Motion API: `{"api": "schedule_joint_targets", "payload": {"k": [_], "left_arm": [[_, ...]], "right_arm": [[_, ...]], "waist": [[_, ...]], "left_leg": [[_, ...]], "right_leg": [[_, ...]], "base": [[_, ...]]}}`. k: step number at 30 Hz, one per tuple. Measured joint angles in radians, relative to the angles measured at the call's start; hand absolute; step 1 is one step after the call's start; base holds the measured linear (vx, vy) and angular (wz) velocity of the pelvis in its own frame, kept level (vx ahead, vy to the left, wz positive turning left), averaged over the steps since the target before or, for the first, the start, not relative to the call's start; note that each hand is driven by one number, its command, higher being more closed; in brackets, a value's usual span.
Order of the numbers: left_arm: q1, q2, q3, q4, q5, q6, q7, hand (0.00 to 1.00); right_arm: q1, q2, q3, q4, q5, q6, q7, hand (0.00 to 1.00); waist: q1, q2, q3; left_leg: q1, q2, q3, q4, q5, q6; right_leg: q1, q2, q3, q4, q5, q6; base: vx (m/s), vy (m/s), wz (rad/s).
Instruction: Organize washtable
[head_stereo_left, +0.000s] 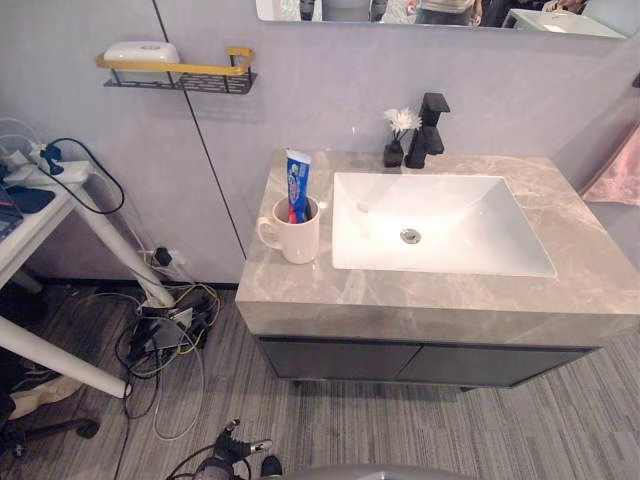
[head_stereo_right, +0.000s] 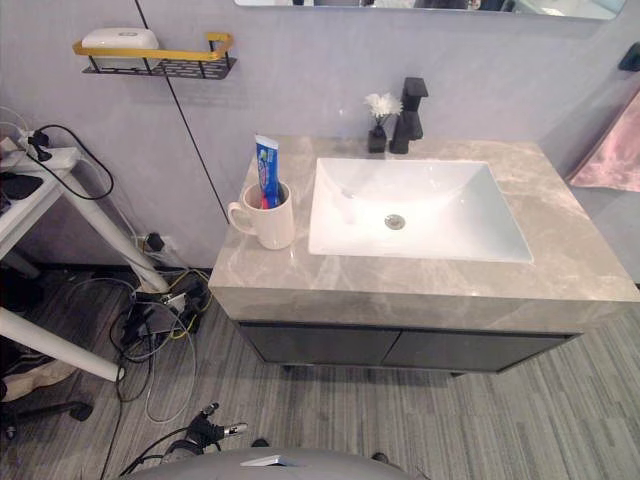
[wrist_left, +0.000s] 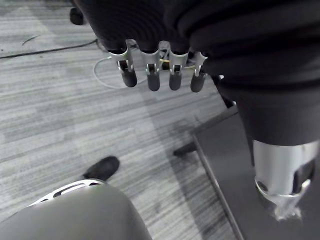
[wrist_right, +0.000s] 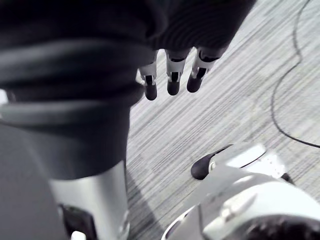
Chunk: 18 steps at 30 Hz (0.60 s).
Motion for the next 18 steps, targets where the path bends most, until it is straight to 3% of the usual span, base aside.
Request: {"api": "schedule_joint_targets", "payload": {"k": [3,7,9,12,18], "left_arm": [[0.002,-0.020,0.062,-0.036,-0.161,-0.001,-0.002,0.00],[0.014,-0.078,0.118,-0.157,-0.421,-0.041,0.005,0.00],[0.016,-0.101,0.178,-0.337,-0.569,-0.057,0.028,0.00],[0.007,-0.099,0.217,-0.574,-0.633,-0.110,0.058,0.00],[-0.042,-0.091,0.275,-0.899,-0.655,-0.165,0.129,0.00]], "right_arm": [[0.000,-0.007,0.000,0.014,0.040,0.016,0.002,0.00],[-0.014,-0.006,0.015,0.014,0.101,0.009,0.005,0.00],[-0.030,0.000,0.024,0.015,0.120,0.004,0.003,0.00],[-0.035,-0.001,0.037,0.013,0.126,0.003,0.002,0.00],[-0.040,-0.011,0.074,0.009,0.138,-0.001,0.003,0.00]], "waist": [[-0.003,-0.002,0.001],[0.001,-0.007,0.005],[0.000,-0.013,0.009],[-0.001,-0.013,0.009],[-0.001,-0.006,0.013]], "left_leg": [[0.000,-0.007,-0.025,0.000,0.000,0.000],[-0.008,-0.012,-0.043,0.000,-0.001,0.002],[-0.009,-0.012,-0.046,0.000,-0.001,0.002],[-0.007,-0.012,-0.044,0.000,-0.004,0.000],[-0.005,-0.012,-0.041,0.000,-0.006,-0.001]], "right_leg": [[0.017,-0.004,-0.026,0.001,-0.015,0.001],[0.025,-0.008,-0.046,0.001,-0.023,0.003],[0.026,-0.007,-0.050,0.001,-0.025,0.001],[0.029,-0.007,-0.051,0.001,-0.026,0.000],[0.034,-0.007,-0.057,-0.005,-0.026,-0.001]], "base": [[0.03,-0.012,0.24],[0.02,-0.002,0.21],[0.02,-0.014,0.04],[0.02,-0.006,0.00],[0.02,-0.007,0.00]]}}
